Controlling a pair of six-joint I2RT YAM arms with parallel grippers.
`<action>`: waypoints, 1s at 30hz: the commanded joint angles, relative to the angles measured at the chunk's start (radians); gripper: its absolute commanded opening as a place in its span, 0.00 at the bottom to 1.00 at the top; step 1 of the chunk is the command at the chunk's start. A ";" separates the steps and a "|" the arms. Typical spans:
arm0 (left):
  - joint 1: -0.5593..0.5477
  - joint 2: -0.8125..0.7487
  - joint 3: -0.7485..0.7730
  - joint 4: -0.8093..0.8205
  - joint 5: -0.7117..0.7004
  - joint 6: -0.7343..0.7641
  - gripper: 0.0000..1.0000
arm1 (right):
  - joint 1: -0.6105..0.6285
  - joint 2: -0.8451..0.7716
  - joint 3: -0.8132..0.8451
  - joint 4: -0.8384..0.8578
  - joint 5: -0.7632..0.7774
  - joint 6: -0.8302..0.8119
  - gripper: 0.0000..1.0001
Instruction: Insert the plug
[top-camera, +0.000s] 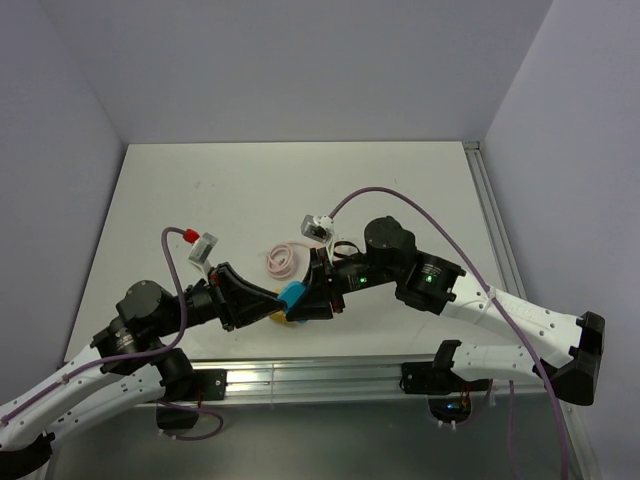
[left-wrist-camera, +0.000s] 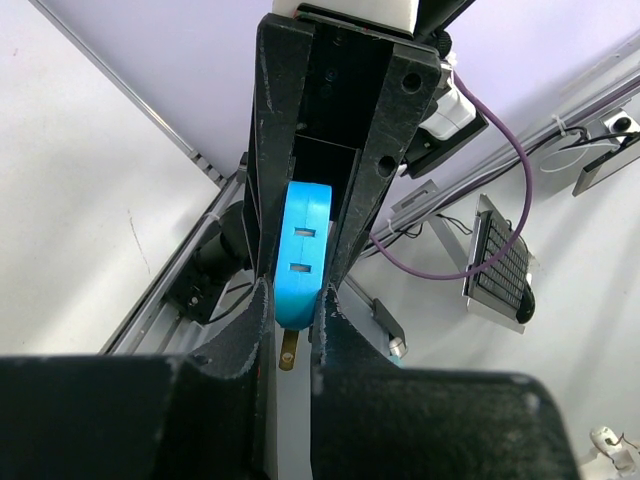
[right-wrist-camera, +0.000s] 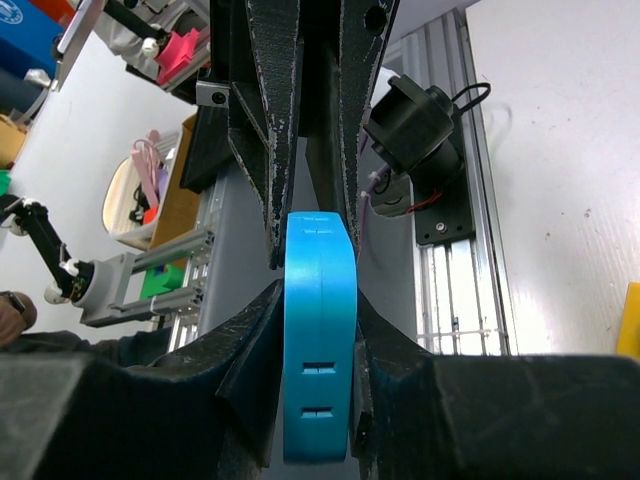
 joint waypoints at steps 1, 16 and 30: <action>0.004 0.006 -0.012 -0.014 0.016 0.003 0.00 | -0.013 -0.021 0.051 0.071 -0.008 -0.005 0.34; 0.004 -0.001 -0.009 -0.018 0.013 0.005 0.00 | -0.016 -0.003 0.051 0.088 -0.049 0.005 0.27; 0.004 0.006 0.012 -0.040 -0.006 0.017 0.07 | -0.013 0.020 0.050 0.055 -0.069 -0.015 0.00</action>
